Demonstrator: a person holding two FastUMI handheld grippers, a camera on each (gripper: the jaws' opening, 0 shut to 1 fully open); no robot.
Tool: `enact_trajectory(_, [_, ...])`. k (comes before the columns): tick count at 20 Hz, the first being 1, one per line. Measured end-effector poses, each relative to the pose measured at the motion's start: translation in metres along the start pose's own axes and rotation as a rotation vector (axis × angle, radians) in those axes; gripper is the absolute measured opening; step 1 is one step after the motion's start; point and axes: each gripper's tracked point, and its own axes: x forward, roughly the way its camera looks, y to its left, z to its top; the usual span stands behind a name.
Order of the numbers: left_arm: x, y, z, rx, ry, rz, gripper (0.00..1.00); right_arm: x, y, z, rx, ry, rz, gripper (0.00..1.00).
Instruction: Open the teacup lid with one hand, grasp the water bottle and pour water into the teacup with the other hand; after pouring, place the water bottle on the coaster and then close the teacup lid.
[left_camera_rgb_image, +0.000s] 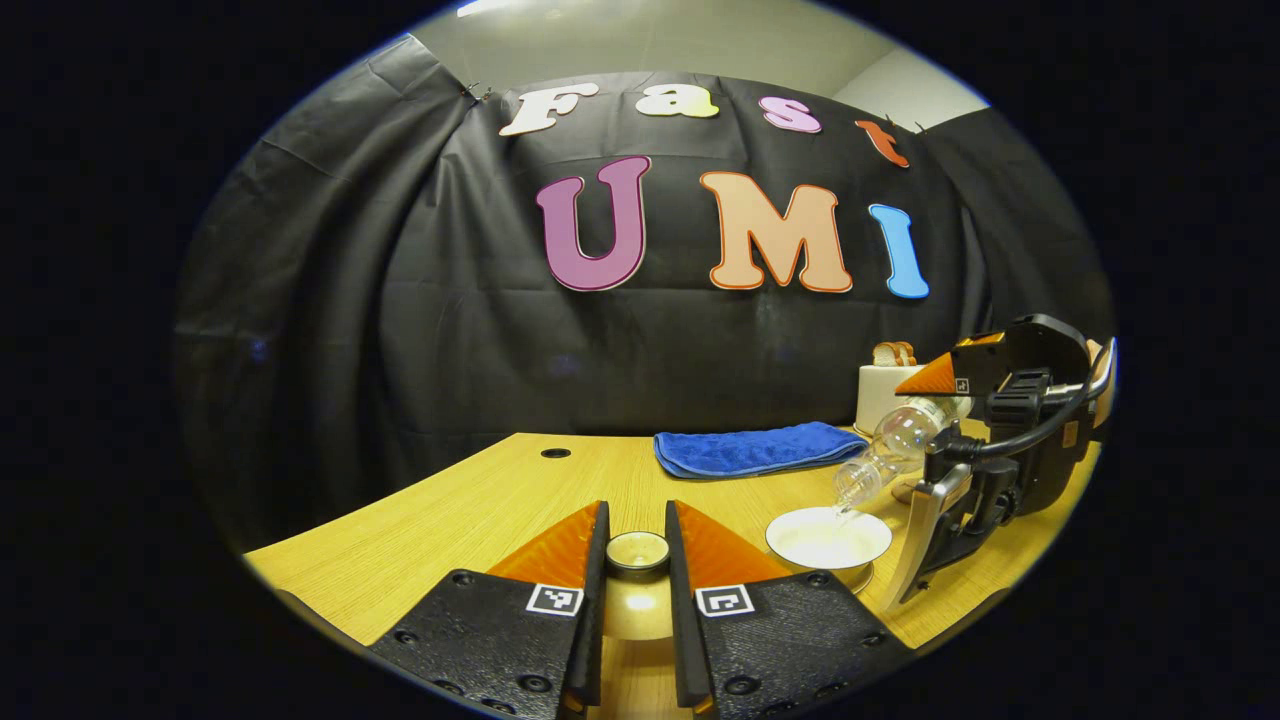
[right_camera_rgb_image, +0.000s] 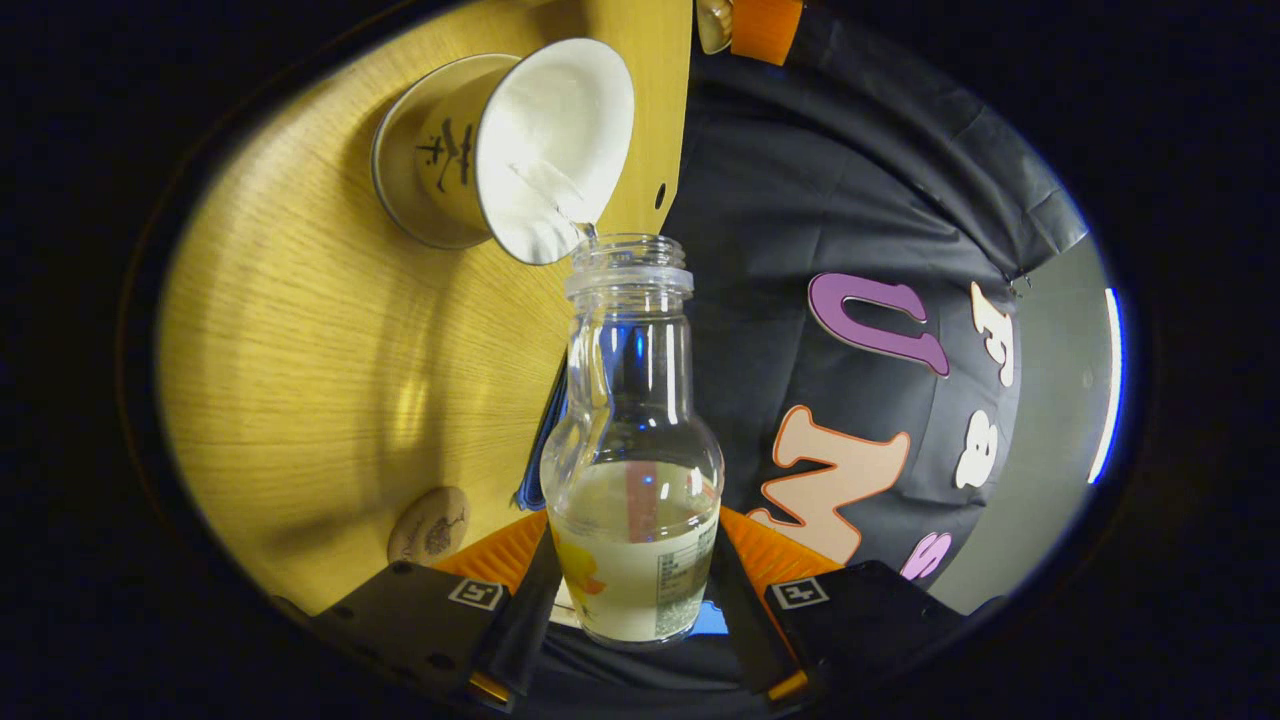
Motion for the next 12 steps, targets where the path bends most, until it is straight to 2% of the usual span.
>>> enact_trajectory(1, [-0.001, 0.000, 0.001, 0.000, 0.001, 0.000, 0.26, 0.000, -0.002, -0.001, -0.006, -0.003, -0.007, 0.82])
enact_trajectory(6, [0.000, 0.000, 0.000, 0.000, 0.001, 0.002, 0.26, -0.001, -0.021, -0.004, -0.050, -0.016, -0.054, 0.80])
enact_trajectory(9, [-0.001, 0.000, 0.000, 0.000, 0.000, 0.002, 0.26, -0.003, -0.025, -0.007, -0.059, -0.022, -0.069, 0.82])
enact_trajectory(12, [-0.001, 0.000, 0.000, 0.000, 0.000, 0.002, 0.26, -0.005, -0.033, -0.008, -0.074, -0.035, -0.103, 0.80])
